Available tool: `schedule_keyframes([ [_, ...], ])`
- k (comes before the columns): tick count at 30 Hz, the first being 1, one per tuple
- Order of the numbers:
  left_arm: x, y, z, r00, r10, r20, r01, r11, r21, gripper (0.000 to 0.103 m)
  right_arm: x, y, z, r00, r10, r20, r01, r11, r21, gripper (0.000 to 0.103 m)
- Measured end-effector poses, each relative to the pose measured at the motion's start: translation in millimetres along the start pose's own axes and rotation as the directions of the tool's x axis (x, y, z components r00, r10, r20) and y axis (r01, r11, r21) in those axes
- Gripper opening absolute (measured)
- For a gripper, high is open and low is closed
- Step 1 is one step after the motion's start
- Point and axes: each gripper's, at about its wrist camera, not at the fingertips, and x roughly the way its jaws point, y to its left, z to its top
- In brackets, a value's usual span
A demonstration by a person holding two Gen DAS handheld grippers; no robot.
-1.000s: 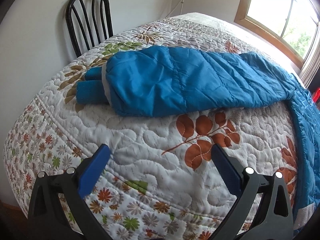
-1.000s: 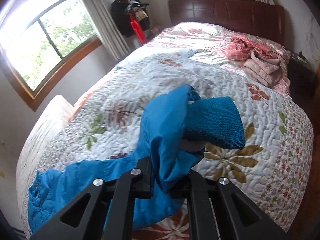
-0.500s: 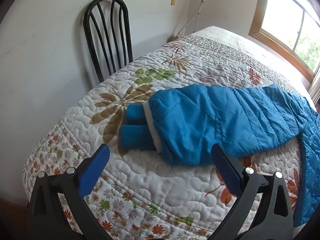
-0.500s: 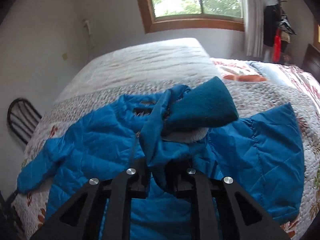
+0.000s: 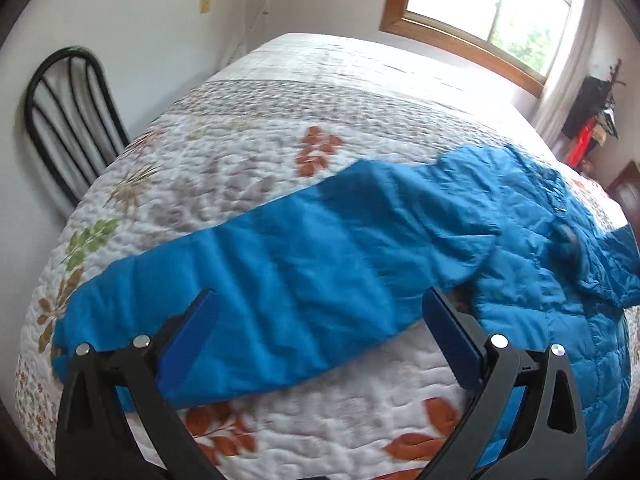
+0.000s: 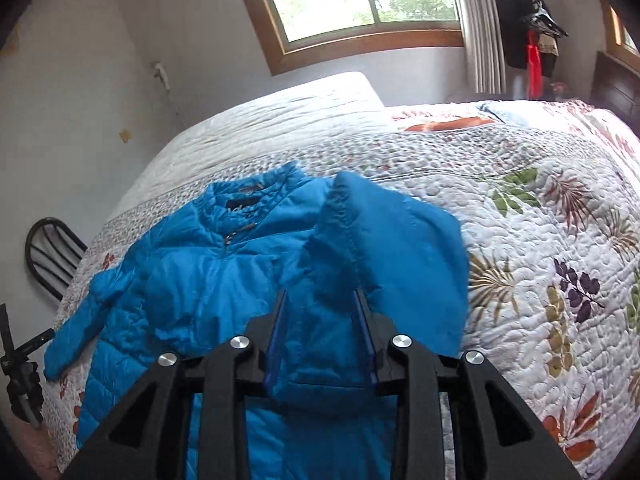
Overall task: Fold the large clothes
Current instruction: 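Carry the held sleeve across the jacket body with the right tool, then lay the cuff on the jacket body and open the right tool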
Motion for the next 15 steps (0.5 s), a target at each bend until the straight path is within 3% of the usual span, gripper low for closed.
schedule_keyframes([
  [5, 18, -122, 15, 0.993, -0.116, -0.017, 0.117, 0.979, 0.168, 0.1, 17, -8, -2, 0.999, 0.036, -0.019, -0.036, 0.999, 0.004, 0.031],
  [8, 30, -173, 18, 0.992, -0.124, 0.003, 0.119, 0.963, 0.243, 0.1, 36, -7, -8, 0.996, 0.047, -0.073, -0.046, 0.999, 0.006, 0.031],
  [15, 57, -215, 23, 0.991, -0.132, -0.021, 0.132, 0.954, 0.268, 0.1, 67, -15, -20, 0.985, 0.068, -0.16, -0.066, 0.998, 0.022, 0.031],
])
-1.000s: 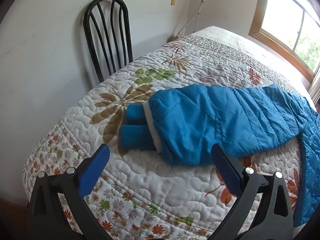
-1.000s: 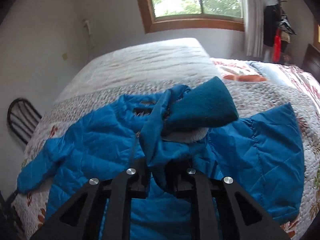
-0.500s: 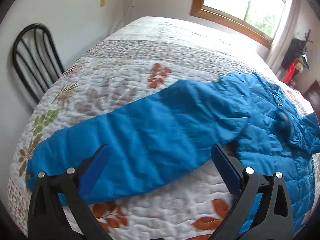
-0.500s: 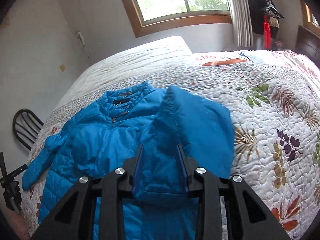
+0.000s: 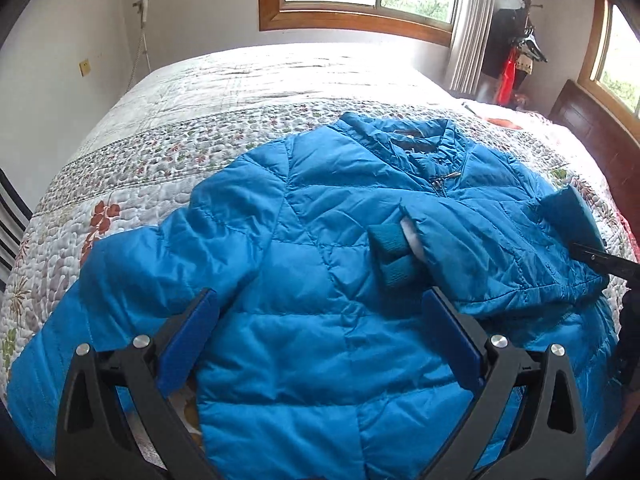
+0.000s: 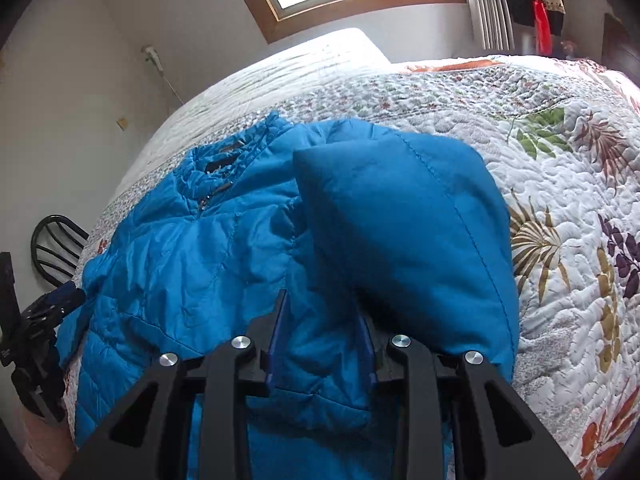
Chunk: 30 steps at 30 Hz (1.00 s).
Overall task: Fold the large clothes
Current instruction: 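Lay the cuff on the jacket body and open the right tool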
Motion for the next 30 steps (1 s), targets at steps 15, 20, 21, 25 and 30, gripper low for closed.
schedule_keyframes([
  [15, 33, -61, 12, 0.996, -0.068, -0.051, 0.071, 0.995, 0.064, 0.1, 2, -3, 0, 1.0, 0.018, -0.011, -0.018, 1.0, 0.004, 0.029],
  [20, 42, -78, 13, 0.995, -0.085, -0.061, 0.09, 0.992, 0.086, 0.1, 4, -2, 0, 1.0, 0.015, -0.013, -0.015, 1.0, -0.005, 0.029],
  [21, 43, -80, 12, 0.995, -0.085, -0.06, 0.091, 0.992, 0.092, 0.1, 4, -2, 0, 1.0, 0.013, -0.014, -0.013, 1.0, -0.006, 0.029],
  [25, 50, -84, 11, 0.992, -0.103, -0.076, 0.11, 0.99, 0.092, 0.08, 8, 1, 0, 1.0, -0.004, -0.013, 0.004, 1.0, -0.018, 0.029],
  [30, 53, -81, 11, 0.993, -0.1, -0.057, 0.104, 0.992, 0.075, 0.054, 7, 4, -1, 1.0, -0.014, -0.007, 0.014, 0.999, -0.034, 0.031],
])
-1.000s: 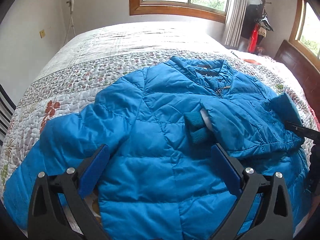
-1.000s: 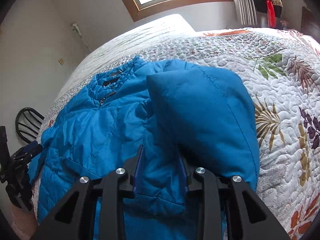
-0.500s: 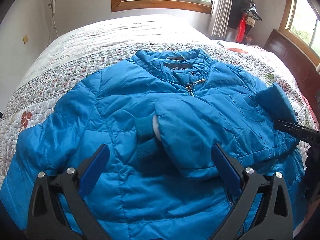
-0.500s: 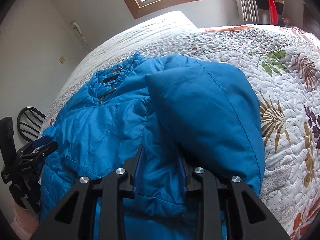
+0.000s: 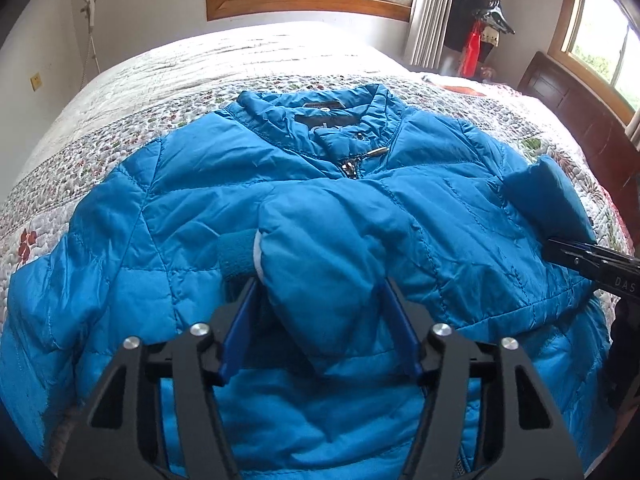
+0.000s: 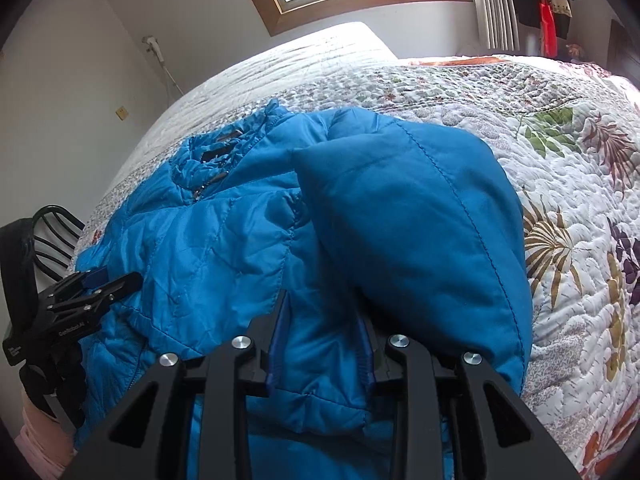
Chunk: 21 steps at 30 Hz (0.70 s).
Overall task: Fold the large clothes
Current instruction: 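Lay the cuff on the jacket body and open the right tool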
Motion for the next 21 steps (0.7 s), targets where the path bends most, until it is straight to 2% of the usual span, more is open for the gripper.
schedule_keyframes([
  [2, -4, 1, 0, 1.0, -0.005, 0.02, 0.005, 1.0, -0.008, 0.037, -3, 2, 0, 1.0, 0.004, 0.003, -0.004, 1.0, -0.011, 0.031],
  [4, -11, 3, -1, 0.999, -0.02, 0.04, 0.021, 1.0, -0.016, 0.028, -9, 6, -1, 0.999, 0.035, 0.015, -0.034, 0.999, -0.028, 0.033],
  [7, -25, 10, -1, 0.998, -0.013, 0.06, 0.015, 0.999, -0.038, 0.021, -23, 13, 0, 0.993, 0.107, 0.039, -0.105, 0.993, -0.047, 0.033],
  [9, -35, 20, -3, 0.997, -0.003, 0.076, 0.007, 0.999, -0.051, 0.019, -33, 14, 2, 0.991, 0.118, 0.059, -0.115, 0.992, -0.048, 0.033],
  [13, -54, 47, -7, 0.993, 0.047, 0.106, -0.039, 0.996, -0.079, 0.018, -33, 11, 7, 0.995, 0.075, 0.071, -0.074, 0.997, -0.03, 0.033],
  [18, -48, 72, -13, 0.991, 0.101, 0.082, -0.093, 0.991, -0.101, 0.018, -1, 13, 3, 1.0, -0.002, -0.015, 0.001, 0.999, -0.04, 0.032],
  [21, -31, 83, -19, 0.995, 0.097, 0.038, -0.092, 0.989, -0.113, 0.02, 10, 15, 1, 0.998, -0.035, -0.047, 0.033, 0.998, -0.055, 0.031],
])
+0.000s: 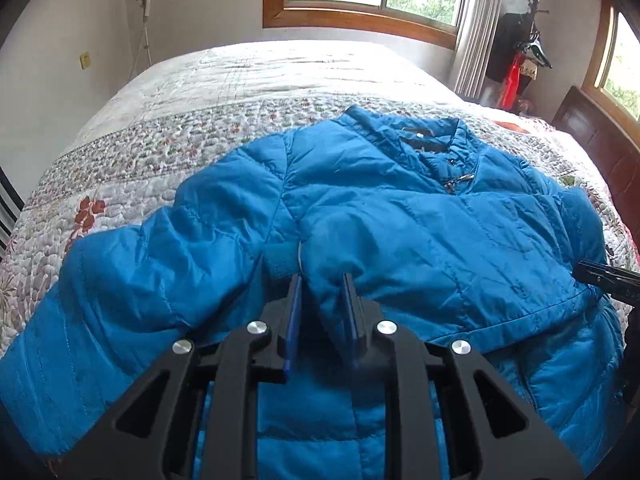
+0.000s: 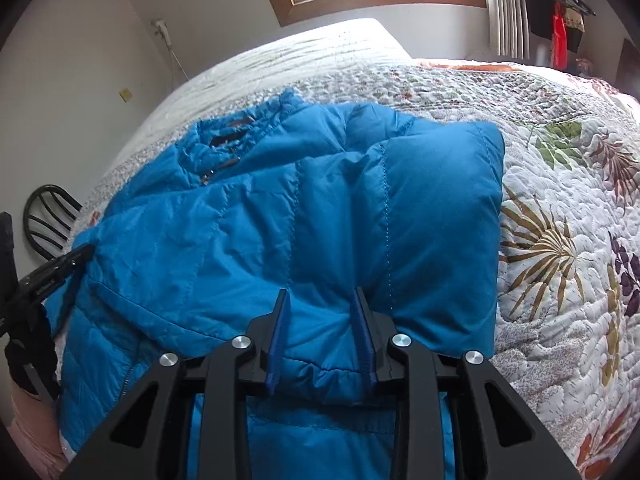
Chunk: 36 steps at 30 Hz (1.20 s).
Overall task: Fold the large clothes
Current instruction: 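Lay the cuff on the jacket body and open the right tool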
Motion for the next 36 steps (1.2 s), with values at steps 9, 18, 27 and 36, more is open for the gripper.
schedule_keyframes([
  [9, 2, -1, -7, 0.999, 0.032, -0.001, -0.032, 0.999, 0.021, 0.028, 1, 14, 0, 0.996, -0.087, -0.011, 0.086, 0.994, -0.072, 0.032],
  [18, -55, -24, -8, 0.995, 0.008, 0.103, -0.015, 0.998, 0.064, 0.051, -13, 35, 2, 0.992, -0.083, -0.089, 0.076, 0.994, -0.085, 0.033],
  [27, 1, -32, -18, 0.999, -0.003, -0.043, 0.005, 0.999, 0.045, 0.051, 9, 36, -5, 0.98, -0.154, -0.123, 0.145, 0.986, -0.078, 0.032],
  [36, -2, -22, -20, 0.998, -0.031, -0.05, 0.031, 1.0, -0.006, 0.052, -14, 42, -4, 0.983, -0.169, -0.069, 0.166, 0.985, -0.051, 0.032],
])
